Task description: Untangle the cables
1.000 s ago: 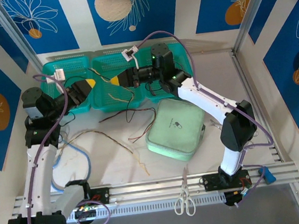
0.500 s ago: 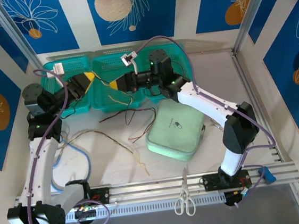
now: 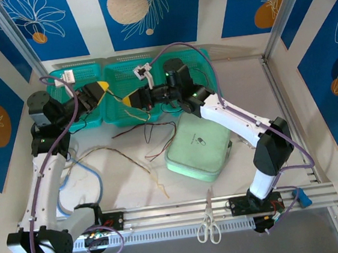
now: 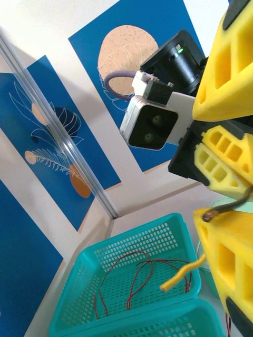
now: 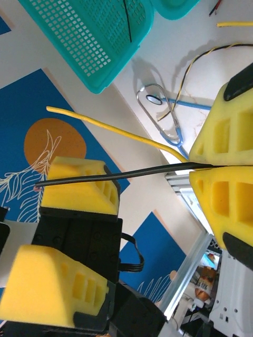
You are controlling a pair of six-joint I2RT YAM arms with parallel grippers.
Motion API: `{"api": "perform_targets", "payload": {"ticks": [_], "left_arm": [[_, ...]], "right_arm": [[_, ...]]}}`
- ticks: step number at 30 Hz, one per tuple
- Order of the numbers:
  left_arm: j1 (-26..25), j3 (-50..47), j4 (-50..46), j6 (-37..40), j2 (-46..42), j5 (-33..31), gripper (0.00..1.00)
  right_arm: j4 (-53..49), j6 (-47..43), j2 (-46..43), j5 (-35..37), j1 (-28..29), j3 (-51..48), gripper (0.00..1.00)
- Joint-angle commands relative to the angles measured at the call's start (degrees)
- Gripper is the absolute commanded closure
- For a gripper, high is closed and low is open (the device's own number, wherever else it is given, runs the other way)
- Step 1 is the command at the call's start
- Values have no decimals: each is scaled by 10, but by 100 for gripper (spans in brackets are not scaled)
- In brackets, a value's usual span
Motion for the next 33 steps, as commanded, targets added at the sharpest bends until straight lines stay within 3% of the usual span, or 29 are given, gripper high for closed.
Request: {"api": "perform_targets", "payload": {"ticks": [1, 4, 7, 9, 13, 16, 20, 25, 33], "left_arm": [[-9, 19, 3, 14, 5, -2, 54], [-10, 17, 3, 15, 6, -3, 62], [-11, 13, 10, 14, 6, -2, 87], [-12, 11, 14, 12, 5, -2, 100], [-12, 12, 16, 14, 5, 9, 100], [-12, 26, -5, 35, 13, 25, 100], [-13, 46, -36, 69, 28, 49, 100], [-16, 51, -21, 64, 47, 81, 100], [-34, 50, 2, 48, 56, 94, 100]], "right_arm": [[-28, -35, -7, 15, 9, 23, 100], [-29, -37, -7, 17, 11, 23, 100], [-36, -43, -10, 23, 11, 23, 100], [-40, -47, -14, 30, 12, 21, 93], [-52, -50, -26, 27, 9, 16, 63], [-58, -30, -45, 24, -6, 6, 51], [-71, 10, -62, 18, -36, 3, 43], [-132, 29, -48, 14, -56, 46, 42], [-61, 115, 23, -61, -57, 87, 43]]}}
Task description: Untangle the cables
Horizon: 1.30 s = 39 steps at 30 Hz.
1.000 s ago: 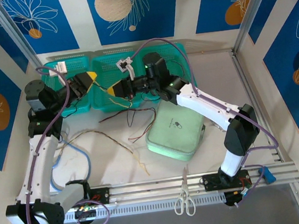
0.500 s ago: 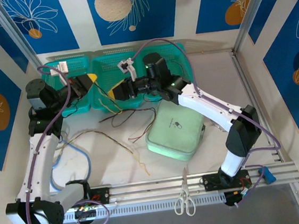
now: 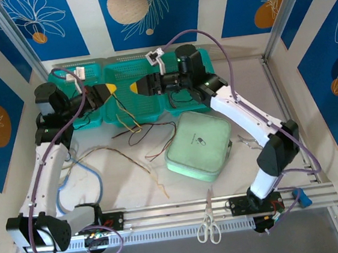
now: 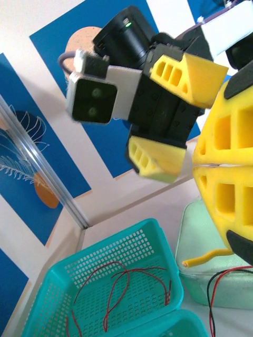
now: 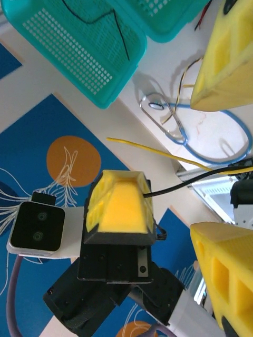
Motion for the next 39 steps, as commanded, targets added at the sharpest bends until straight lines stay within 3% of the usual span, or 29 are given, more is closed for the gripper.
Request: {"api": "perform_targets", "payload": {"ticks": [1, 7, 15, 26, 39], "left_arm": [[-13, 17, 32, -3, 0, 26, 100], [-24, 21, 44, -9, 0, 38, 100], [-27, 29, 63, -22, 11, 57, 100], [-28, 56, 115, -54, 51, 99, 100], [-33, 55, 111, -51, 58, 102, 100]], "right_arm": [[22, 52, 42, -52, 3, 34, 43], [131, 137, 87, -106, 7, 24, 49], [202, 179, 98, -139, 18, 0, 55], [258, 214, 78, -150, 18, -50, 57], [304, 261, 88, -149, 28, -53, 67]]}}
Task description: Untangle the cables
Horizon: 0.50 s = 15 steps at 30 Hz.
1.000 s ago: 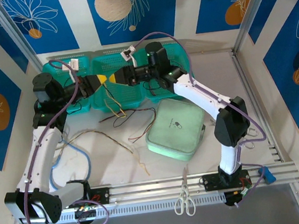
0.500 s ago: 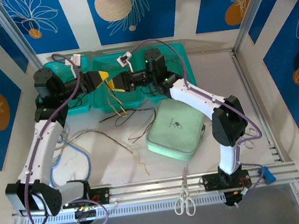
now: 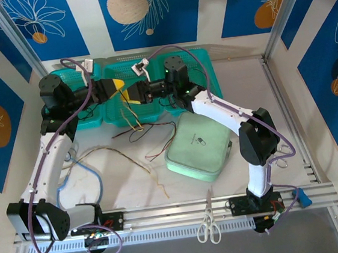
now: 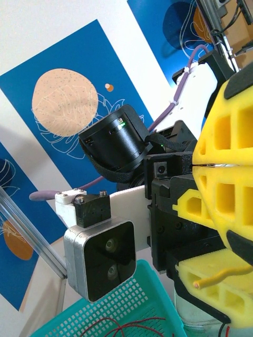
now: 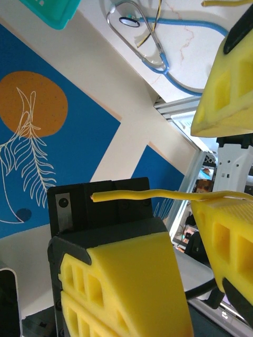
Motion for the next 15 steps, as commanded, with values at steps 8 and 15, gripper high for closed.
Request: {"api": "perform_targets", "payload": {"ticks": [8, 15], "left_arm": [[-6, 21, 10, 9, 3, 16, 100], [-5, 45, -82, 78, -4, -9, 100]], "right_arm": [[67, 59, -10, 5, 6, -18, 100], [-42, -21, -77, 121, -15, -56, 100]]}}
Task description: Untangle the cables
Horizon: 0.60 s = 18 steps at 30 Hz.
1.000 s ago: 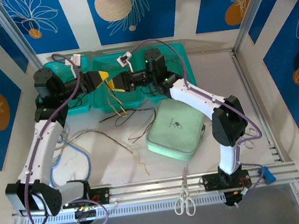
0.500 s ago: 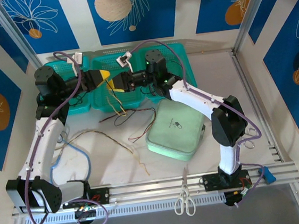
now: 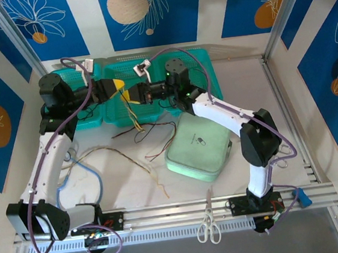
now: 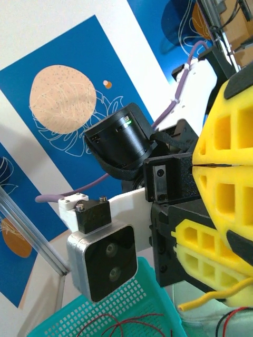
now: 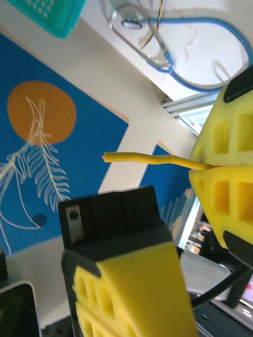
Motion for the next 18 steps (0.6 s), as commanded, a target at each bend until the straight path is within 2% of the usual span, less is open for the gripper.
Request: {"api": "perform_targets", "payload": {"ticks": [1, 8, 14, 18], "left_arm": [[-4, 30, -51, 55, -6, -12, 100], [7, 52, -143, 118, -16, -66, 100], [22, 57, -250, 190, -49, -156, 100], [32, 46, -294, 216, -72, -198, 100]], "right_arm": [[-58, -54, -64, 81, -16, -25, 100], [-115, -116, -175, 216, -46, -94, 100], [-142, -182, -280, 329, -80, -139, 100], [-150, -215, -332, 376, -110, -158, 100]]}}
